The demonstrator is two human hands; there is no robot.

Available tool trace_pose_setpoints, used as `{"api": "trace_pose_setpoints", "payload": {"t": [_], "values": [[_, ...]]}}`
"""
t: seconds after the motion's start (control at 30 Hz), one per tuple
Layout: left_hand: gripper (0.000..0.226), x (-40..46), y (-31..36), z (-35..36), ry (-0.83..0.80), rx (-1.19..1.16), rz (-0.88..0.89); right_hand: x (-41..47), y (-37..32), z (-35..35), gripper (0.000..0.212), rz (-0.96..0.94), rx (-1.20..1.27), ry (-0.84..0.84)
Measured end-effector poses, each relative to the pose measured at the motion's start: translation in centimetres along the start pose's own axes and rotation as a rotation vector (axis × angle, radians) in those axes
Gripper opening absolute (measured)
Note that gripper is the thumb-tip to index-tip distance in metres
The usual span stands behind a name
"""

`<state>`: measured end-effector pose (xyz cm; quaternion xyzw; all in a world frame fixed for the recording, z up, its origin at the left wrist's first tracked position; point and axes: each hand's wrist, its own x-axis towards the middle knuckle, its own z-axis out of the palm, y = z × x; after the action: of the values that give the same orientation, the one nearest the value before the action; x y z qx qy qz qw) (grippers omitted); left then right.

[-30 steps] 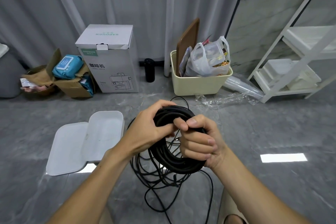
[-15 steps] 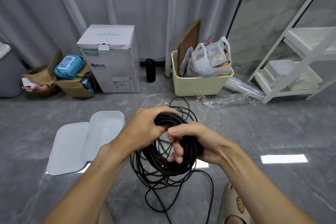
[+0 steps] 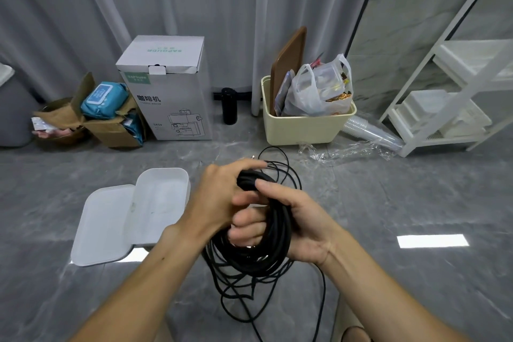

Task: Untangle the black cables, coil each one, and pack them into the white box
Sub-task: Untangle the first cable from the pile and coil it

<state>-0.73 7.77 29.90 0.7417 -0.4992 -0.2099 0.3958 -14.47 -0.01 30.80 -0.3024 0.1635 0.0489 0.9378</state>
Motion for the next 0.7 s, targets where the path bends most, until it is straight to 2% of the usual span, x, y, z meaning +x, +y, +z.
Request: {"api": "trace_pose_setpoints", "payload": {"t": [0.07,0.2,0.4,0.47,0.57,0.7], "values": [[0.034,0.2,-0.2,0.5,0.038,-0.005,0.035,0.1,-0.1,-0.2,0.040,-0.007,-0.046,0.100],[0.058,0.4,-0.3,0.5,0.003,-0.143,0.017,0.3,0.0,-0.4,0.043,-0.053,-0.006,0.016],[0.033,0.2,-0.8,-0.9,-0.218,-0.569,-0.148,0.1,-0.5,-1.1,0.030,-0.149,0.162,-0.164],[0.049,0.0,-1.1,-1.0,-0.253,-0.694,-0.240,-0.1,-1.2,-1.3,0.026,-0.191,0.235,-0.172],[0.069,0.3,-1.6,-0.4,-0.274,-0.823,-0.354,-0.6,-1.9,-1.6,0.033,-0.278,0.268,-0.075],[0.072,0.6,-2.3,0.9,-0.331,-0.861,-0.433,-0.9,-2.8,-2.0,0.045,-0.384,0.368,-0.001]]}}
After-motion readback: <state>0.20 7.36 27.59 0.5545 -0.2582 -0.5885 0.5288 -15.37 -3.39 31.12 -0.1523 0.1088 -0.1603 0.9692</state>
